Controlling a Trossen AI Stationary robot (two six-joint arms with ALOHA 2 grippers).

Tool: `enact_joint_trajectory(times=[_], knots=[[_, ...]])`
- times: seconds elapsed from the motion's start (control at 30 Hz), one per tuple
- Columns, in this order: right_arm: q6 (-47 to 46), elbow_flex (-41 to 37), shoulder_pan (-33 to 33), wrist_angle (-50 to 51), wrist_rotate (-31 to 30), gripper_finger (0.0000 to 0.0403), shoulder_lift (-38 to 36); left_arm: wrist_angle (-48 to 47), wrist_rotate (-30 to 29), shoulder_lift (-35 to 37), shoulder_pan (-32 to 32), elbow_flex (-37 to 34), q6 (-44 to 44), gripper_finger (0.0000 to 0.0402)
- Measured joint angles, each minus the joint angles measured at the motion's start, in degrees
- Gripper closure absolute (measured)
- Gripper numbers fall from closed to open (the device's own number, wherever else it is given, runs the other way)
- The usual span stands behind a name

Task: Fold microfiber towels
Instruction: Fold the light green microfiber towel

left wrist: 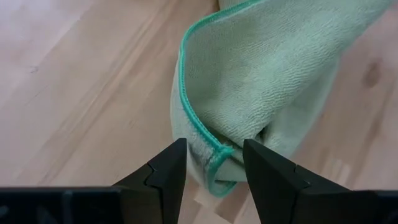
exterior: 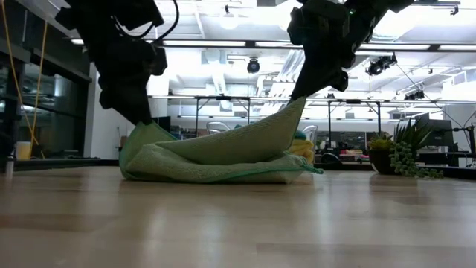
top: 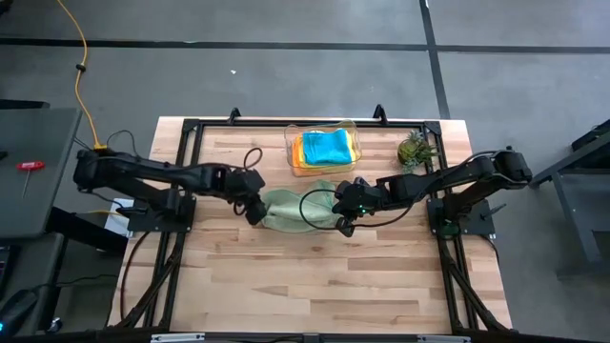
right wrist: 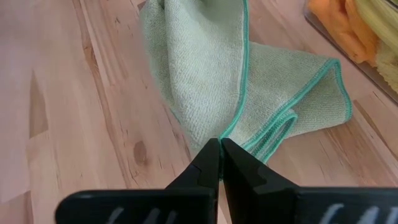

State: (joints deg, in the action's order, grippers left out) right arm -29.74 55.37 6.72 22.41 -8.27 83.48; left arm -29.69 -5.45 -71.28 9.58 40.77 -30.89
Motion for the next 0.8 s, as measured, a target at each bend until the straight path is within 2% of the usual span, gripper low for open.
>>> enact_joint_trajectory(times=[0.3, 0.4, 0.57, 0.67, 0.8], knots=[[0.0, 0.0, 0.0, 0.0, 0.0, 0.0403, 0.0, 0.2, -9.4, -0.8, -2.9, 0.0, -0.4, 0.0267], [0.0, 0.0, 0.0, 0.0, 0.0, 0.0403, 0.0, 0.2, -9.6, -0.8, -2.9, 0.0, -0.2, 0.0295], [0.0, 0.0, 0.0, 0.1, 0.1, 0.0403, -0.3, -0.4, -9.7, -0.4, -2.9, 0.4, 2.5, 0.0385], [0.4, 0.0, -0.3, 0.2, 0.2, 0.0403, -3.1, -1.0, -10.8, 2.5, -2.4, 2.9, 5.2, 0.0392], [1.5, 0.1, -2.2, 1.2, 0.0, 0.0403, -9.5, -4.9, -15.2, 7.6, -0.6, 9.5, 10.9, 0.0399]])
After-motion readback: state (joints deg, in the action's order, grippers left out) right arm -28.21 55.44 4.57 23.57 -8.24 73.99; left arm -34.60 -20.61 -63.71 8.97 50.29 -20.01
